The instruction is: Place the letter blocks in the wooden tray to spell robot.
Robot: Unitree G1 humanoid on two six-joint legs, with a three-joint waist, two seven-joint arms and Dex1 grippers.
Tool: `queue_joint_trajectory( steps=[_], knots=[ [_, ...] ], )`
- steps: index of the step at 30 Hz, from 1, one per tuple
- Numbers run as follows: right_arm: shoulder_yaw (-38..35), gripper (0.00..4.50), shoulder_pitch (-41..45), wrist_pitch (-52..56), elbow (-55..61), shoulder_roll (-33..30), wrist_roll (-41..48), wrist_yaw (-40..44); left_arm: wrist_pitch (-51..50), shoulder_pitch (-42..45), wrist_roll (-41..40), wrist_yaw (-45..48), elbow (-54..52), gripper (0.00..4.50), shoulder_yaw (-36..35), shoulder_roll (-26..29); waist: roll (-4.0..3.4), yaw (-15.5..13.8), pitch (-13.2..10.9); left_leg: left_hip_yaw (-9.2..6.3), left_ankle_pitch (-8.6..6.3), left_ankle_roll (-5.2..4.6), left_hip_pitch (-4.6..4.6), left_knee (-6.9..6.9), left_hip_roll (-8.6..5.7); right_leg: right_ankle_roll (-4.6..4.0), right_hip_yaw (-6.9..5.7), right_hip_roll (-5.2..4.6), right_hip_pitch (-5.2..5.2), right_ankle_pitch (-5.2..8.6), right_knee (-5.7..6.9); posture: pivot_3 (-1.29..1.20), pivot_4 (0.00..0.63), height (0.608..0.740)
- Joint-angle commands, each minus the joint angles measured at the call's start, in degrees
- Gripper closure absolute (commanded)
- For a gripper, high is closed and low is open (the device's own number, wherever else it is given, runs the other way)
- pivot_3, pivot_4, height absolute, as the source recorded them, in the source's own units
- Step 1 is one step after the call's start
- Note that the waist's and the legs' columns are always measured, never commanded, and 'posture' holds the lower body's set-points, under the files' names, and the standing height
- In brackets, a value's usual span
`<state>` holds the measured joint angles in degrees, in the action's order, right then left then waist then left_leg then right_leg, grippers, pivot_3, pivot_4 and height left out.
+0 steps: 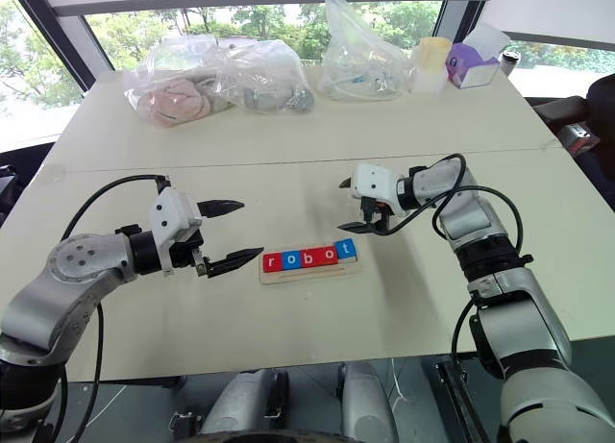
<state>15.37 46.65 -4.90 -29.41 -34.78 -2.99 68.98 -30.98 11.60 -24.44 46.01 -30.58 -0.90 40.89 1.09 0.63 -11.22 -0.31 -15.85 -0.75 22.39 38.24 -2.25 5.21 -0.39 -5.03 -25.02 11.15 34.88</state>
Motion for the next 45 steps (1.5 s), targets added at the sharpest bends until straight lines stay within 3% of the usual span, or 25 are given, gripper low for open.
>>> queue_joint_trajectory(
  steps=[1,7,45],
  knots=[
    [-0.65,0.01,0.14,-3.58,-1.34,-0.14,-1.02,-1.99,0.57,0.72,-0.73,-0.04,-1.51,0.0,-0.76,0.08,0.0,0.05,0.0,0.0,0.0,0.0,0.0,0.0,0.0,0.0,0.0,0.0,-0.01,0.0,0.02,0.0,0.15,0.725],
    [0.11,0.01,-1.59,-6.63,-1.55,-0.16,-2.18,-2.25,0.5,0.59,-0.8,0.12,-1.64,0.0,-0.93,0.32,0.0,0.1,0.0,-0.01,0.03,0.04,-0.01,0.0,0.02,0.01,0.0,0.05,-0.09,-0.01,0.22,0.0,0.15,0.725],
    [-0.39,0.01,-5.17,-0.9,8.31,-1.21,0.64,2.68,0.68,1.51,-0.57,0.31,-0.9,0.0,-0.17,-0.32,0.0,0.08,0.0,-0.01,0.04,0.04,-0.01,0.02,0.02,0.02,0.0,0.1,-0.09,-0.01,0.24,0.0,0.15,0.725]
  ],
)
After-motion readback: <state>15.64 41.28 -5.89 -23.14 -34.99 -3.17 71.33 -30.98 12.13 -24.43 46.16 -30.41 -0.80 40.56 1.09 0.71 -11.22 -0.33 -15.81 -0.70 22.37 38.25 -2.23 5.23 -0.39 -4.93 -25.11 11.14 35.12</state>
